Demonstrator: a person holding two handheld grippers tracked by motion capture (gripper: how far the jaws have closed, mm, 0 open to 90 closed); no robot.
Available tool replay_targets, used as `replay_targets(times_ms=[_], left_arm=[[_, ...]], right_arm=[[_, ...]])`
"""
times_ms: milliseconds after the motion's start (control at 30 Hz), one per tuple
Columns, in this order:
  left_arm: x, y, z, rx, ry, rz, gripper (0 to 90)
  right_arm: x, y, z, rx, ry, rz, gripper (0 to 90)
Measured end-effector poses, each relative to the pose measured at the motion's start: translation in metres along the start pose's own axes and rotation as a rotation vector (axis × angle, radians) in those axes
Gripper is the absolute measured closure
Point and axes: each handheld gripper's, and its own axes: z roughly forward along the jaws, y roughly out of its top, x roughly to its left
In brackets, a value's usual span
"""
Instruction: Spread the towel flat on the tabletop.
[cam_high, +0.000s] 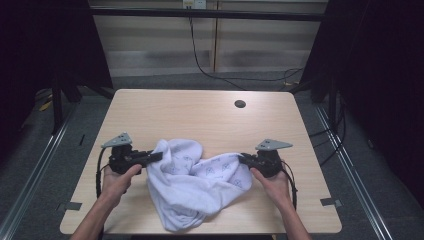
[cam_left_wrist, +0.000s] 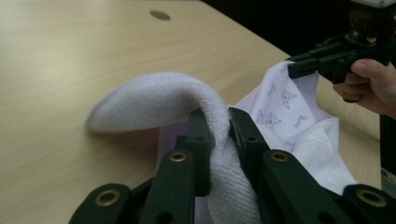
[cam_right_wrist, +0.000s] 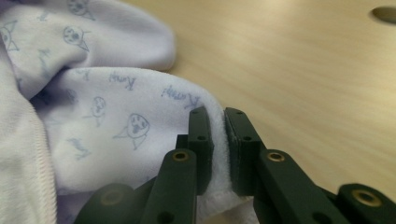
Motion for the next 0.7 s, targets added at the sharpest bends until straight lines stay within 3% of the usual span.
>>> replay_targets(times_ms=[33, 67, 133, 167, 233, 300, 367, 567, 600, 700], left_arm=[[0.001, 0.004, -0.005, -0.011, 0.014, 0.005, 79.9], [0.004, 0.017, -0.014, -0.030, 0.058, 0.015, 79.8], [0.006, 0.024, -0.017, -0.040, 0.073, 0.018, 79.9], [0.007, 0.037, -0.025, -0.063, 0.103, 0.036, 80.0], [0.008, 0.044, -0.029, -0.076, 0.110, 0.044, 80.1], [0.011, 0.065, -0.043, -0.122, 0.153, 0.052, 80.3], [0.013, 0.073, -0.049, -0.133, 0.166, 0.059, 80.4], [0.019, 0.108, -0.080, -0.222, 0.247, 0.070, 80.9], [0.021, 0.115, -0.090, -0.256, 0.262, 0.069, 81.0], [0.021, 0.118, -0.098, -0.291, 0.265, 0.059, 81.0]], right_arm=[[-0.003, 0.002, -0.004, -0.002, -0.010, 0.002, 81.7], [-0.009, 0.009, -0.010, -0.006, -0.028, 0.006, 81.7], [-0.012, 0.015, -0.012, 0.000, -0.038, 0.003, 81.7], [-0.015, 0.029, -0.017, -0.024, -0.054, -0.002, 82.0], [-0.017, 0.036, -0.020, -0.043, -0.052, 0.007, 82.1], [-0.023, 0.059, -0.025, -0.060, -0.086, -0.008, 82.3], [-0.025, 0.067, -0.027, -0.061, -0.101, -0.018, 82.4], [-0.035, 0.124, -0.045, -0.123, -0.163, -0.043, 82.9], [-0.038, 0.141, -0.053, -0.154, -0.185, -0.046, 83.0], [-0.039, 0.156, -0.061, -0.193, -0.203, -0.059, 83.0]])
